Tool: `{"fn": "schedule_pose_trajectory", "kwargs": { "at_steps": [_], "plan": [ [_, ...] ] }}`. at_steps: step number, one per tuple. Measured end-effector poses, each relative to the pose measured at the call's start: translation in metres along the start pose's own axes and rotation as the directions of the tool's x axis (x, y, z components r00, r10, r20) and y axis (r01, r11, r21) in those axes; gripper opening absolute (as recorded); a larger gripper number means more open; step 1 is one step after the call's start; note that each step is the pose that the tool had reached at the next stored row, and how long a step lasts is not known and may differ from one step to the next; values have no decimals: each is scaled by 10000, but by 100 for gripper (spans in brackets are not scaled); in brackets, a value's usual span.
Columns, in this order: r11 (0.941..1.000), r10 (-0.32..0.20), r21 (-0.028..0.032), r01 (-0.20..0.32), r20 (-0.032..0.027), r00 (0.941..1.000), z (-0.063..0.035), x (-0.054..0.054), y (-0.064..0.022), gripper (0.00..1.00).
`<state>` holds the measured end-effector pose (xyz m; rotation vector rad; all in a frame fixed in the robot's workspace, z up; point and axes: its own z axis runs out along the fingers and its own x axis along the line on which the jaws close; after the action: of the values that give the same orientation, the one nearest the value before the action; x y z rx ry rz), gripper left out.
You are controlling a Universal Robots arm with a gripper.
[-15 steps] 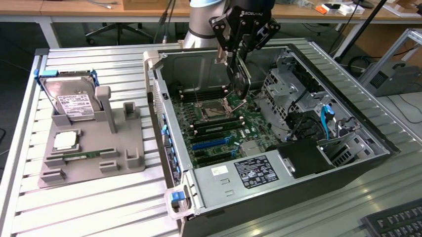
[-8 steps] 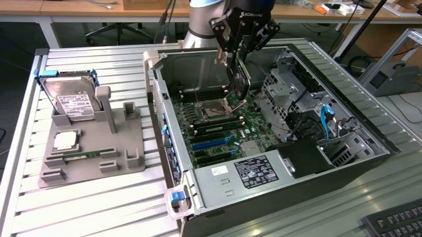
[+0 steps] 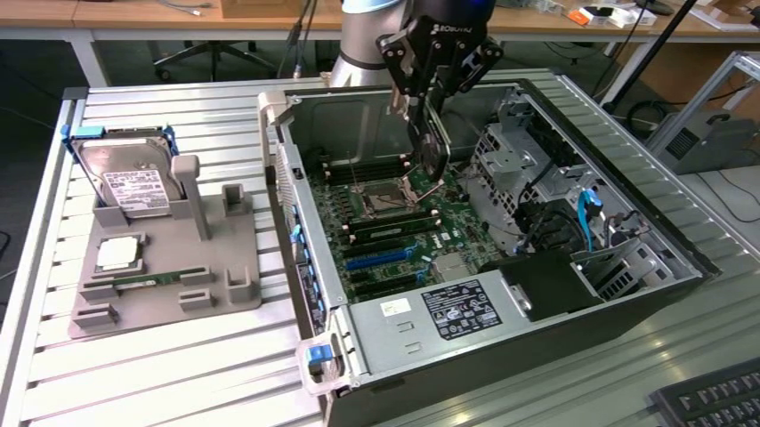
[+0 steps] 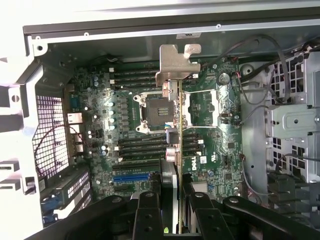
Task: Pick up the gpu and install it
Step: 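Pick up the gpu and move the gpu toward the slot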
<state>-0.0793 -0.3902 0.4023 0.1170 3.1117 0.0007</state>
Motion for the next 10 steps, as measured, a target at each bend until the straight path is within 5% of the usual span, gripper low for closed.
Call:
{"fn": "schedule_pose_trajectory", "kwargs": {
  "at_steps": [10],
  "plan": [
    [10000,0,0,0,0,10000,25,0,0,27]
  ]
}}
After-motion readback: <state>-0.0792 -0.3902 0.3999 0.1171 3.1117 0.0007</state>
